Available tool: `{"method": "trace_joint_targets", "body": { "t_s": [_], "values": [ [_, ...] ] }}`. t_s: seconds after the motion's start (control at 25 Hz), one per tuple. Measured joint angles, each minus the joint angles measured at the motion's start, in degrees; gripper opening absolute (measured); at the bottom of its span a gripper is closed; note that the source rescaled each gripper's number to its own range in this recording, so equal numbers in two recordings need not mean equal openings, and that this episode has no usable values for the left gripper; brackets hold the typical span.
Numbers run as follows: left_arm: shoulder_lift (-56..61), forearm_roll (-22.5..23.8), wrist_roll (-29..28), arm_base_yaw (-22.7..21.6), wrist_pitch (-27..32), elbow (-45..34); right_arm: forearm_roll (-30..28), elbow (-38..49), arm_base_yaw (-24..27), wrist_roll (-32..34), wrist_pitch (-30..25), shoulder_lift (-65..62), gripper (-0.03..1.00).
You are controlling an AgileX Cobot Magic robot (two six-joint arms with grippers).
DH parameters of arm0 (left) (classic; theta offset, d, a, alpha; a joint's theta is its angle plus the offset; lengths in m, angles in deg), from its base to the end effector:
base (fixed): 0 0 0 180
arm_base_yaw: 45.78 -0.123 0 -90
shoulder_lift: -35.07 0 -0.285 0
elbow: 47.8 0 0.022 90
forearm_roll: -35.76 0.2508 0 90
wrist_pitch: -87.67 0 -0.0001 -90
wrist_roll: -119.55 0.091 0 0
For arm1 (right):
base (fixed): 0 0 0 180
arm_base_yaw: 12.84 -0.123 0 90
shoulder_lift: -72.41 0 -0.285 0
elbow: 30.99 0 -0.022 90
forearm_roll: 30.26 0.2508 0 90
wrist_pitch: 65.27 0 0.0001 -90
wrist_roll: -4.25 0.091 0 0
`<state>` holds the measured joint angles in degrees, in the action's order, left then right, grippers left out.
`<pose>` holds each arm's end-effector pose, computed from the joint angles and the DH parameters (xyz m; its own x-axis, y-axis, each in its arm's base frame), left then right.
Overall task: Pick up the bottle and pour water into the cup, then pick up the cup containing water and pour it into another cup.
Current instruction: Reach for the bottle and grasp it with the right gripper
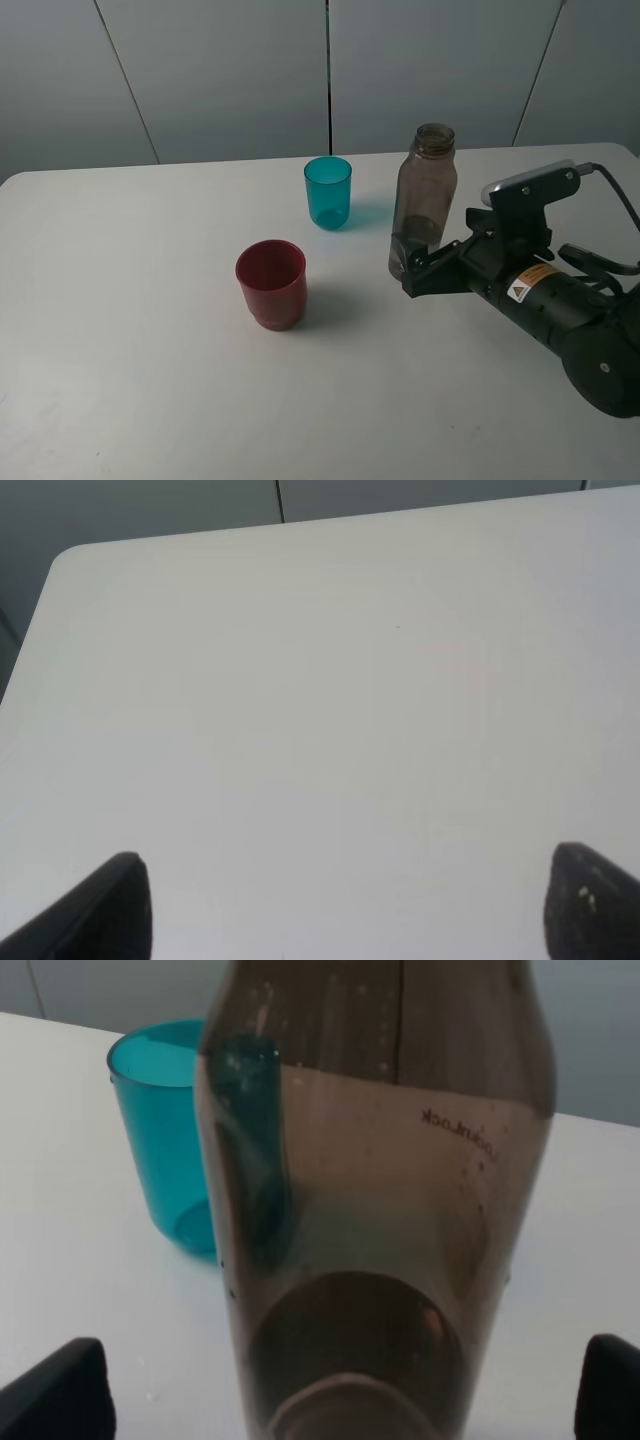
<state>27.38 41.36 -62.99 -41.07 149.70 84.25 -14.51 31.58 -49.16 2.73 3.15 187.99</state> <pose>-0.0068 0.0084 0.2788 -0.4610 0.0396 -0.8865 0.0064 0.9991 0.0413 0.2034 0.1210 0.0992 -0.3106 -0.1361 -0.9407 -0.3598 0.9329 -0.0162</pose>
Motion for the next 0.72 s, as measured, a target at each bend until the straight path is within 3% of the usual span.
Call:
{"method": "trace_joint_targets", "body": {
  "t_s": [0.72],
  "values": [
    [0.0, 0.0, 0.0, 0.0, 0.0, 0.0, 5.6, -11.3, -0.1, 1.5, 0.7, 7.6, 1.00]
  ]
}}
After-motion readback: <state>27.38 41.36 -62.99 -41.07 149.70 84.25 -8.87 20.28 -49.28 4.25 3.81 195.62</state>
